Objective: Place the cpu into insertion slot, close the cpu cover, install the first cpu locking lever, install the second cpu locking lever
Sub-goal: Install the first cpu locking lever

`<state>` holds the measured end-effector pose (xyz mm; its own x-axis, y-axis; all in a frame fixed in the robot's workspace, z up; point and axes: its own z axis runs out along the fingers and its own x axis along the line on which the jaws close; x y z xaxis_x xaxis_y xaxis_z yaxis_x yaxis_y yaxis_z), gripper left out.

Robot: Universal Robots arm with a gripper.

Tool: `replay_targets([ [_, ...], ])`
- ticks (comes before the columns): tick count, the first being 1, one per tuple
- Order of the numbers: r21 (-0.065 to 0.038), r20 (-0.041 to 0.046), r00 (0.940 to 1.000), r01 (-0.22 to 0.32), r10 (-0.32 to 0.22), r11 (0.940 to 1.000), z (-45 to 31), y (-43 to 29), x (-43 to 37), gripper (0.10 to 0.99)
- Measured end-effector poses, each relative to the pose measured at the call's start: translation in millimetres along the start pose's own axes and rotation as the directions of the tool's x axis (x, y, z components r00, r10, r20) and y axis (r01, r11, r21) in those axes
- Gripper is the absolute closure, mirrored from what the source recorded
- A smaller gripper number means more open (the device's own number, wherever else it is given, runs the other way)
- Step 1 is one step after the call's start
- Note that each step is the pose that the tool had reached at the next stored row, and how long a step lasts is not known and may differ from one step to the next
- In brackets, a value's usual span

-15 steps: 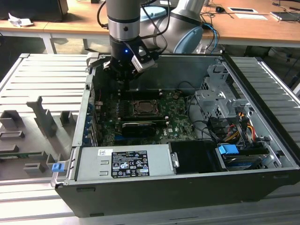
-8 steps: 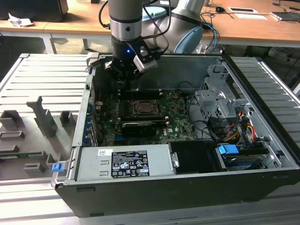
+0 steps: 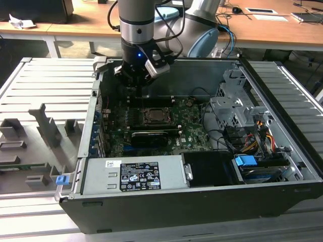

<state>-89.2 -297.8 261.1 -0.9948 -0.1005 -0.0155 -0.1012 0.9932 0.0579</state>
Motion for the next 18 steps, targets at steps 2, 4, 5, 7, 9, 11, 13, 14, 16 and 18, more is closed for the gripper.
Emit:
replay_targets([
  [2,0.0,0.0,1.0,0.0,0.0,1.0,0.0,-0.1,-1.4,0.98],
  [4,0.0,0.0,1.0,0.0,0.0,1.0,0.0,-0.2,-2.5,0.98],
  [5,0.0,0.0,1.0,0.0,0.0,1.0,0.0,-0.3,-2.9,0.98],
  [7,0.0,0.0,1.0,0.0,0.0,1.0,0.0,-0.4,-4.5,0.98],
  [9,0.0,0.0,1.0,0.0,0.0,1.0,0.1,-0.5,-5.5,0.98],
  [11,0.0,0.0,1.0,0.0,0.0,1.0,0.1,-0.6,-6.3,0.98],
  [13,0.0,0.0,1.0,0.0,0.0,1.0,0.1,-0.7,-7.0,0.98],
  [14,0.0,0.0,1.0,0.0,0.0,1.0,0.1,-0.7,-7.2,0.98],
  [16,0.0,0.0001,1.0,0.0,0.0,1.0,0.1,-0.8,-7.7,0.98],
  [18,0.0,0.0,1.0,0.0,0.0,1.0,0.1,-0.8,-8.5,0.98],
])
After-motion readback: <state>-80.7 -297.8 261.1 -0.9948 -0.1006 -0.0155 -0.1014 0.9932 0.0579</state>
